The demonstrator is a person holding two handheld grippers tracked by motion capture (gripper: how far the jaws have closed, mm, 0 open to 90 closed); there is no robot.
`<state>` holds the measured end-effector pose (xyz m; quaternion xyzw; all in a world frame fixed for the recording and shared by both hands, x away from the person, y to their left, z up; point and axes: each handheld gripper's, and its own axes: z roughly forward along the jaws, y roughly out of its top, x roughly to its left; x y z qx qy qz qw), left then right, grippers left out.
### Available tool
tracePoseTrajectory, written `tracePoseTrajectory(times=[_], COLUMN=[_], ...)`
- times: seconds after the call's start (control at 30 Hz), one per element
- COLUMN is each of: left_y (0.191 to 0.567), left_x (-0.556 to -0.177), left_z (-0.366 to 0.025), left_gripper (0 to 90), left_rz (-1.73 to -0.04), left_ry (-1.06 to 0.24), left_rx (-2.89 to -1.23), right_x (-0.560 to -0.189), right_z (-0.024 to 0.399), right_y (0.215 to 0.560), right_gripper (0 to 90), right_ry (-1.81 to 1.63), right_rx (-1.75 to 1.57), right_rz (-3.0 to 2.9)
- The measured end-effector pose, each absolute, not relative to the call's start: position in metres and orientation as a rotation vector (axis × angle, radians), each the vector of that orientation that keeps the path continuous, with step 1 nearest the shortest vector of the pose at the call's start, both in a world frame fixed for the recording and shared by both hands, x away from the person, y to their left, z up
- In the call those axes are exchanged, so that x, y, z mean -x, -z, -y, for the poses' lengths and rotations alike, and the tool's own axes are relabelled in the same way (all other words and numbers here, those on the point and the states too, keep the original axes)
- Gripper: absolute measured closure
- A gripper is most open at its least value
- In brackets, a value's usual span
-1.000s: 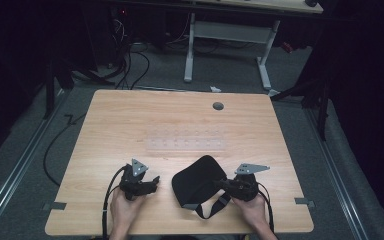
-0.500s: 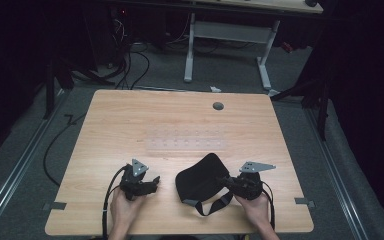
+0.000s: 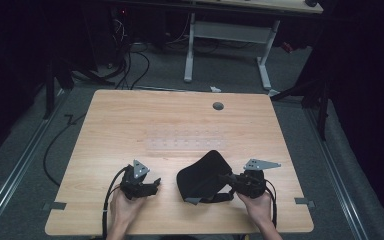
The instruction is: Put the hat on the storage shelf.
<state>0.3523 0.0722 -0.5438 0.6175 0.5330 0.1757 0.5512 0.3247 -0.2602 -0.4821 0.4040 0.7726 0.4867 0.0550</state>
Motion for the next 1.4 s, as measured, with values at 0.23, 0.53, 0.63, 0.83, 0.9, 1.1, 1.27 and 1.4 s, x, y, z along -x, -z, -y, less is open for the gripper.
tracePoseTrajectory(times=[0.23, 0.53, 0.63, 0.83, 0.9, 1.1, 1.27, 1.4], left_y=[0.529, 0.515, 0.512, 0.506, 0.504, 0.502, 0.503, 0.501], left_x=[-0.334, -0.313, -0.311, -0.309, -0.309, -0.309, -0.309, -0.31], left_z=[-0.07, -0.049, -0.043, -0.032, -0.029, -0.021, -0.016, -0.012], left_gripper=[25.1, 26.0, 26.0, 25.8, 25.5, 26.9, 30.9, 33.2], left_rz=[-1.144, -0.979, -0.95, -0.909, -0.898, -0.873, -0.855, -0.855], left_ry=[-0.339, -0.274, -0.276, -0.263, -0.25, -0.245, -0.243, -0.259], left_rx=[-1.461, -1.52, -1.523, -1.533, -1.523, -1.535, -1.546, -1.551], right_x=[-0.326, -0.331, -0.333, -0.334, -0.334, -0.334, -0.333, -0.333], right_z=[0.26, 0.258, 0.257, 0.257, 0.257, 0.257, 0.257, 0.255], right_y=[0.472, 0.468, 0.469, 0.47, 0.471, 0.473, 0.472, 0.472], right_gripper=[84.5, 84.4, 84.4, 84.4, 84.4, 84.3, 84.2, 84.2], right_ry=[-1.495, -1.546, -1.557, -1.547, -1.547, -1.531, -1.51, -1.504], right_rx=[-1.222, -1.237, -1.256, -1.274, -1.28, -1.301, -1.31, -1.304], right_rz=[-2.333, -2.317, -2.317, -2.322, -2.321, -2.325, -2.33, -2.335])
